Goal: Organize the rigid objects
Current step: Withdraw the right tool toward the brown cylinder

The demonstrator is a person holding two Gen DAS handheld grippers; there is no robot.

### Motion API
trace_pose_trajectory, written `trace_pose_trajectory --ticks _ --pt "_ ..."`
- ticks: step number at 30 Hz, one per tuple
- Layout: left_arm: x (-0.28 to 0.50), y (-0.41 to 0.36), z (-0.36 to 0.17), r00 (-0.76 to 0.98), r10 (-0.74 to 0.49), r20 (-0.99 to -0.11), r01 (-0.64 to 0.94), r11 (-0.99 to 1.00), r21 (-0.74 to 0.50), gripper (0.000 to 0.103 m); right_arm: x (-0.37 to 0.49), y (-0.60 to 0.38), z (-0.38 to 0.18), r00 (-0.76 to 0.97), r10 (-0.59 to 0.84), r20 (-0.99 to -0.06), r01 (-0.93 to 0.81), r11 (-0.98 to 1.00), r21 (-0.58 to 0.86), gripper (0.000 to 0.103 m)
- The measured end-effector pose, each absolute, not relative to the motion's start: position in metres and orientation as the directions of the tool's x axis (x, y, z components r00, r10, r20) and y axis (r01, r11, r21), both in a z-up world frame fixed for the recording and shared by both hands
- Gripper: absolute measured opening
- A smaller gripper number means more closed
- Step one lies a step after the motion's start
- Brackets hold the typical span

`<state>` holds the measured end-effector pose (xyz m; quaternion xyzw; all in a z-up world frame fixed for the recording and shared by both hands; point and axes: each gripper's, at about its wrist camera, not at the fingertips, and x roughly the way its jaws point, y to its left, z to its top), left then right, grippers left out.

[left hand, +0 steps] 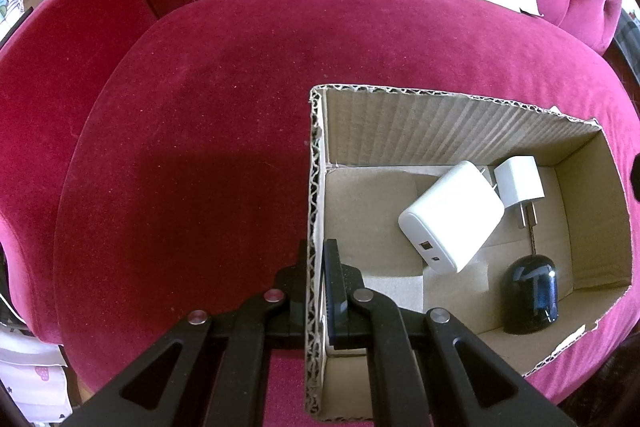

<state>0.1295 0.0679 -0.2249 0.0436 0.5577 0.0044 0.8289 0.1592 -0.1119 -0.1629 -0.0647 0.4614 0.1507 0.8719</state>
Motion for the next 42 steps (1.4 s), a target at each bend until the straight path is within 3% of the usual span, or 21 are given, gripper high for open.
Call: trace_pose_trajectory --ticks 26,42 --pt "0.13 0.068 -0.225 0.378 0.057 -0.924 0.042 0.996 0.078 0.005 0.196 -0.186 -0.134 0.539 0.07 -0.84 -0.207 0.977 -0.052 0.103" --pt "0.13 0.068 -0.225 0.377 0.056 -0.925 0.042 0.996 0.078 0.005 0.222 -0.222 -0.171 0.523 0.077 -0.849 -0.16 0.987 -0.009 0.103"
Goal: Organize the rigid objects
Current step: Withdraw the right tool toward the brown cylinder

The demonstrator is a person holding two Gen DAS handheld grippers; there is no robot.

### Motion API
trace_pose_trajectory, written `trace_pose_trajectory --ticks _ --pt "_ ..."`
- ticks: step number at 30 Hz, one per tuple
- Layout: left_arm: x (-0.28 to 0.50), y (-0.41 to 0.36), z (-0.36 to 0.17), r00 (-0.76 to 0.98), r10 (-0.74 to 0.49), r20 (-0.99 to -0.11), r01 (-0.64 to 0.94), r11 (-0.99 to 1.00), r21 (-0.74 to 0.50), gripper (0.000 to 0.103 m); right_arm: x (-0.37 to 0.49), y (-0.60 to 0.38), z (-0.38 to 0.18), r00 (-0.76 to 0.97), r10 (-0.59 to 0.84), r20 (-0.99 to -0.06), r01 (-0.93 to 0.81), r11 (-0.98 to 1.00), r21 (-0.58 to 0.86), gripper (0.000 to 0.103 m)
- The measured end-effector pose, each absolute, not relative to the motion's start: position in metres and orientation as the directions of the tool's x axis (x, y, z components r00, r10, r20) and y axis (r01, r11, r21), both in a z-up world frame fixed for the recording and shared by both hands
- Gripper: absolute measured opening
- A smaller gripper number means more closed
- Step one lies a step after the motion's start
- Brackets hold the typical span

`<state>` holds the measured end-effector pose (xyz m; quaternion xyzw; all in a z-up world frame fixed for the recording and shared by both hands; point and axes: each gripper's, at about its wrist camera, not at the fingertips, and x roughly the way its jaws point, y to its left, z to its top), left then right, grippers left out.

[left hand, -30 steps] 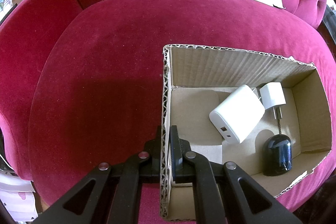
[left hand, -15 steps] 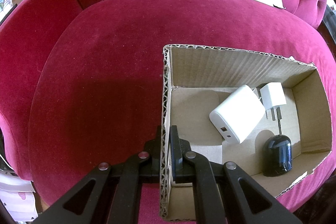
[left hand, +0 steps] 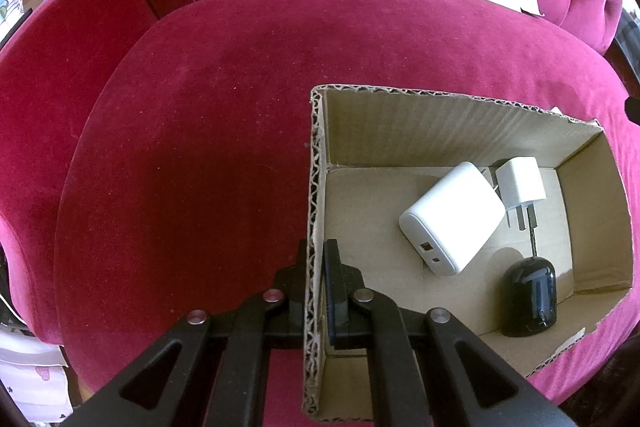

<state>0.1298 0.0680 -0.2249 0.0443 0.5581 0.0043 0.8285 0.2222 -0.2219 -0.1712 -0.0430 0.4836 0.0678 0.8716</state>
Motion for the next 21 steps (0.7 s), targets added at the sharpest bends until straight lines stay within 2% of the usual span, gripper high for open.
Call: trace_pose_trajectory --ticks 21 --pt "0.13 0.069 -0.225 0.377 0.056 -0.925 0.042 0.996 0.077 0.005 0.254 -0.227 -0.229 0.424 0.043 -0.905 -0.171 0.985 -0.034 0.102"
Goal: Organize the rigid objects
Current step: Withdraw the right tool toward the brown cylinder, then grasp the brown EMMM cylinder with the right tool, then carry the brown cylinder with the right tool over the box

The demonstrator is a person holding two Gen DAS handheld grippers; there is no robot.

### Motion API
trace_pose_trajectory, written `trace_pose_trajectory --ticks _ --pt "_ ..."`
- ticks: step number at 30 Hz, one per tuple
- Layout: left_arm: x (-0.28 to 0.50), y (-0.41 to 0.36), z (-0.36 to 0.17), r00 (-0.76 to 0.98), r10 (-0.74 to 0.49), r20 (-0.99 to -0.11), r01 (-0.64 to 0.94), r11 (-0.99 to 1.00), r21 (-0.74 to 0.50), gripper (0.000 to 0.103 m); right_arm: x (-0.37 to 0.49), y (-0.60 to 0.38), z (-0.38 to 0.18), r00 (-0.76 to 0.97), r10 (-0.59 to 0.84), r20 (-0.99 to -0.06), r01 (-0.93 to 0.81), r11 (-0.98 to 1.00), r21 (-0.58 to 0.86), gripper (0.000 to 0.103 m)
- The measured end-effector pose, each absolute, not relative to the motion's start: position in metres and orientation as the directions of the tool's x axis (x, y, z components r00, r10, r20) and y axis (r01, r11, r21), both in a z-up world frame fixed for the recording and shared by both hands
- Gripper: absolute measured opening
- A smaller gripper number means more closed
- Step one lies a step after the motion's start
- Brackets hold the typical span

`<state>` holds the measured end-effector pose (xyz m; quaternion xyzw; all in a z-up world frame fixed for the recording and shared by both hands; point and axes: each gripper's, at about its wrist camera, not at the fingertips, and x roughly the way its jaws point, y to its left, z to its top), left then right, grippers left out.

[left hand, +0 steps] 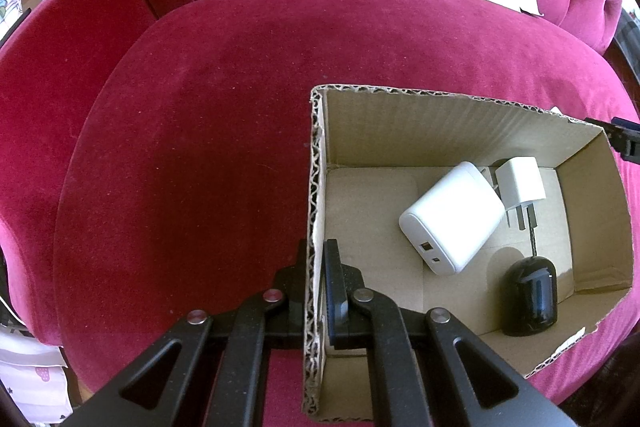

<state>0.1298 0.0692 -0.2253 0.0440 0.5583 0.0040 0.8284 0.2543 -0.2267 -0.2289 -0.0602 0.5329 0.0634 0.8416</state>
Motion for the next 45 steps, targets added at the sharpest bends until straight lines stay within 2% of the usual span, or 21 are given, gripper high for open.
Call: trace_pose_trajectory --ticks 4,12,15,17,20,45 --pt "0.13 0.069 -0.225 0.376 0.056 -0.925 0.042 0.996 0.077 0.005 0.259 -0.224 -0.236 0.411 0.037 -0.911 -0.175 0.984 -0.039 0.098" --pt "0.13 0.069 -0.225 0.376 0.056 -0.925 0.042 0.996 0.077 0.005 0.259 -0.222 -0.239 0.401 0.042 -0.915 -0.19 0.981 -0.038 0.08" --pt "0.13 0.069 -0.225 0.376 0.056 -0.925 0.042 0.996 0.077 0.005 0.26 -0.22 -0.242 0.388 0.052 -0.92 -0.203 0.979 -0.03 0.079" --pt "0.13 0.069 -0.225 0.376 0.056 -0.925 0.042 0.996 0.077 0.005 0.26 -0.22 -0.244 0.384 0.037 -0.923 -0.2 0.979 -0.044 0.075" --pt "0.13 0.069 -0.225 0.376 0.056 -0.925 0.042 0.996 0.077 0.005 0.26 -0.224 -0.239 0.397 0.066 -0.915 -0.189 0.982 -0.011 0.075" --pt "0.13 0.069 -0.225 0.375 0.055 -0.925 0.042 0.996 0.076 0.005 0.242 -0.21 -0.202 0.443 0.037 -0.896 -0.185 0.981 -0.051 0.075"
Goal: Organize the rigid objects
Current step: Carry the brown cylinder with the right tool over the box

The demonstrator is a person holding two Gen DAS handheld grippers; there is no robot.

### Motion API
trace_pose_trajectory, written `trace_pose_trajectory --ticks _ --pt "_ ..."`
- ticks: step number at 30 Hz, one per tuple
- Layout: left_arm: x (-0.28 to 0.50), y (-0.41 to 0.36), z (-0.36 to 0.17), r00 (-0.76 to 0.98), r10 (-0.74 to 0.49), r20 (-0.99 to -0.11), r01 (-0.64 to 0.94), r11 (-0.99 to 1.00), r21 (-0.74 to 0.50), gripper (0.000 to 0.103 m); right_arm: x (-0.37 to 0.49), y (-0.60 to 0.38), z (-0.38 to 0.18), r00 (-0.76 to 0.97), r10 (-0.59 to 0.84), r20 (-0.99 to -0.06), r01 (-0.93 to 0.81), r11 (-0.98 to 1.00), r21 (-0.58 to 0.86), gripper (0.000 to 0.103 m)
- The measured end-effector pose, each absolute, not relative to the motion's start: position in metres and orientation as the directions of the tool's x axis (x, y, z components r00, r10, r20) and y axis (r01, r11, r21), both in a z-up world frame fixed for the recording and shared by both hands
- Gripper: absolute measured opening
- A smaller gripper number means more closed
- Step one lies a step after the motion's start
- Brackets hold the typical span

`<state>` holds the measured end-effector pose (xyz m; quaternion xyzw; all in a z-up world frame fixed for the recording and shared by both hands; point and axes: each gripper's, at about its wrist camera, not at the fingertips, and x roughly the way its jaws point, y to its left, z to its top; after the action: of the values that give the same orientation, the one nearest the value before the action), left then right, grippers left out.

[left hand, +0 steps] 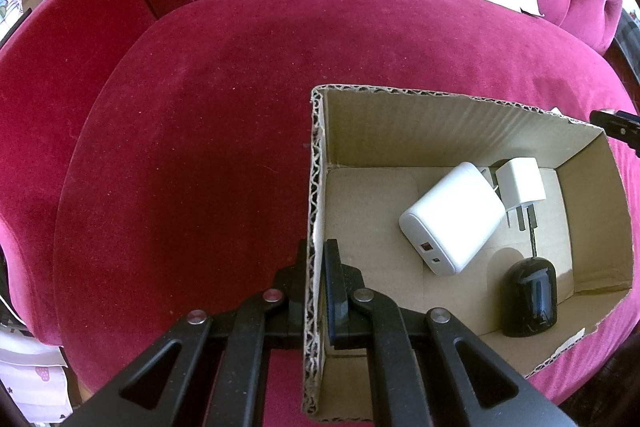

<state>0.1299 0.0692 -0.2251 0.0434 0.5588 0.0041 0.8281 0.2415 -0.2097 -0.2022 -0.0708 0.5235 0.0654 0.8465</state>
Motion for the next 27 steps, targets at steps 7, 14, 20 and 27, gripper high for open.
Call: trace_pose_trajectory --ticks 7,14,20,27 --pt "0.13 0.069 -0.225 0.375 0.055 -0.925 0.042 0.996 0.077 0.005 0.234 -0.209 -0.188 0.447 0.032 -0.894 -0.171 0.984 -0.051 0.075" --pt "0.13 0.069 -0.225 0.375 0.055 -0.925 0.043 0.996 0.077 0.005 0.223 -0.203 -0.176 0.441 0.021 -0.897 -0.175 0.983 -0.063 0.075" --pt "0.13 0.07 -0.225 0.375 0.055 -0.925 0.043 0.996 0.077 0.005 0.215 -0.196 -0.169 0.426 0.018 -0.905 -0.183 0.981 -0.067 0.075" --pt "0.13 0.069 -0.225 0.375 0.056 -0.925 0.043 0.996 0.078 0.005 0.208 -0.185 -0.159 0.413 0.036 -0.91 -0.194 0.98 -0.049 0.075"
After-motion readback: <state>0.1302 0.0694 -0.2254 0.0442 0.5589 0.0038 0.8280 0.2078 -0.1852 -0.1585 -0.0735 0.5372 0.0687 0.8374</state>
